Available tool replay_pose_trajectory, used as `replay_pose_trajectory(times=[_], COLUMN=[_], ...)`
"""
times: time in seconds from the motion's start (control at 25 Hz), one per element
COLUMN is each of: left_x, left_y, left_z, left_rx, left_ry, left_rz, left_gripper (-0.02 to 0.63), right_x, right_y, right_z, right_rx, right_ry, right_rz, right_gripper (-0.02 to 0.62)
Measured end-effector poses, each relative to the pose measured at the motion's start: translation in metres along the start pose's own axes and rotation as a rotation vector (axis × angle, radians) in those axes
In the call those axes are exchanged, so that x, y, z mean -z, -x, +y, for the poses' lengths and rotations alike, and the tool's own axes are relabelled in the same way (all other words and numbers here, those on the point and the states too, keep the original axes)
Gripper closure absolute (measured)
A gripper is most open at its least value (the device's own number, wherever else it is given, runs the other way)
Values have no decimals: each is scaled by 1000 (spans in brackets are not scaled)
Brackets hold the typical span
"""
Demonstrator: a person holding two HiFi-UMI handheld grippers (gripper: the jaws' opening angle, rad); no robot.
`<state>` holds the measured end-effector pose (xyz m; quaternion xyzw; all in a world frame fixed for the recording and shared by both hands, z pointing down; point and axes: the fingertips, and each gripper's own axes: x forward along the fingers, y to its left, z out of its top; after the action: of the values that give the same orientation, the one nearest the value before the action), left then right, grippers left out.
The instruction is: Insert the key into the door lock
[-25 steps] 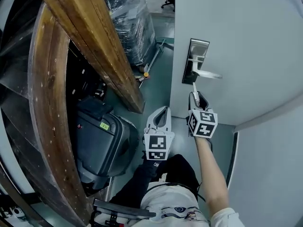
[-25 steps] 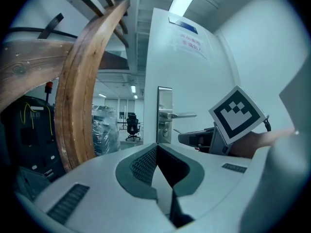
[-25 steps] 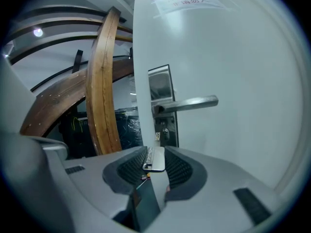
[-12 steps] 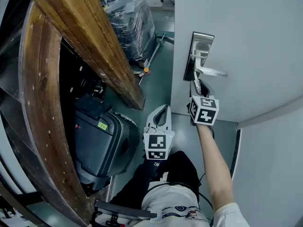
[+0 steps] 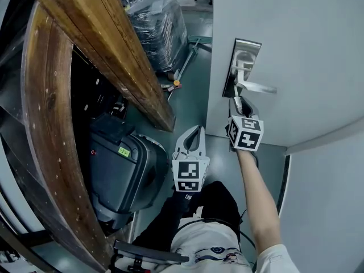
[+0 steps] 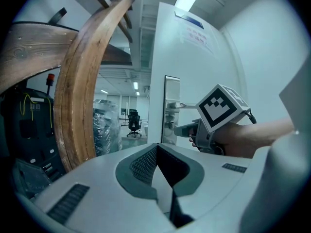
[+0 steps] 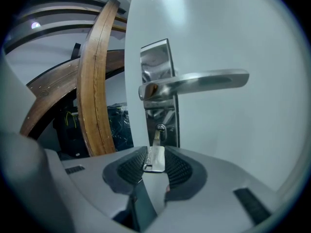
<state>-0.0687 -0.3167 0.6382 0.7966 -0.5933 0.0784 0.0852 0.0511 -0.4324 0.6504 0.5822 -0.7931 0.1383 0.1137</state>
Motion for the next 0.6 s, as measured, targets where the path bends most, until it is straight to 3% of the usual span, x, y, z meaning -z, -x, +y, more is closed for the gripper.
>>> replay_pose_trajectory(times=[0.36,0.6], left_x=[0,-4], left_y=[-1,1], left_z=[2,5], left_rx=[-1,-10], left_ry=[4,8], left_rz=[9,16], left_gripper=[604,604], right_x=[-6,-5], right_y=[1,-1], right_z=[-6,-1], right_rx=[15,82], right_ry=[-23,-110], right_rz=[14,53], right_gripper=[477,477])
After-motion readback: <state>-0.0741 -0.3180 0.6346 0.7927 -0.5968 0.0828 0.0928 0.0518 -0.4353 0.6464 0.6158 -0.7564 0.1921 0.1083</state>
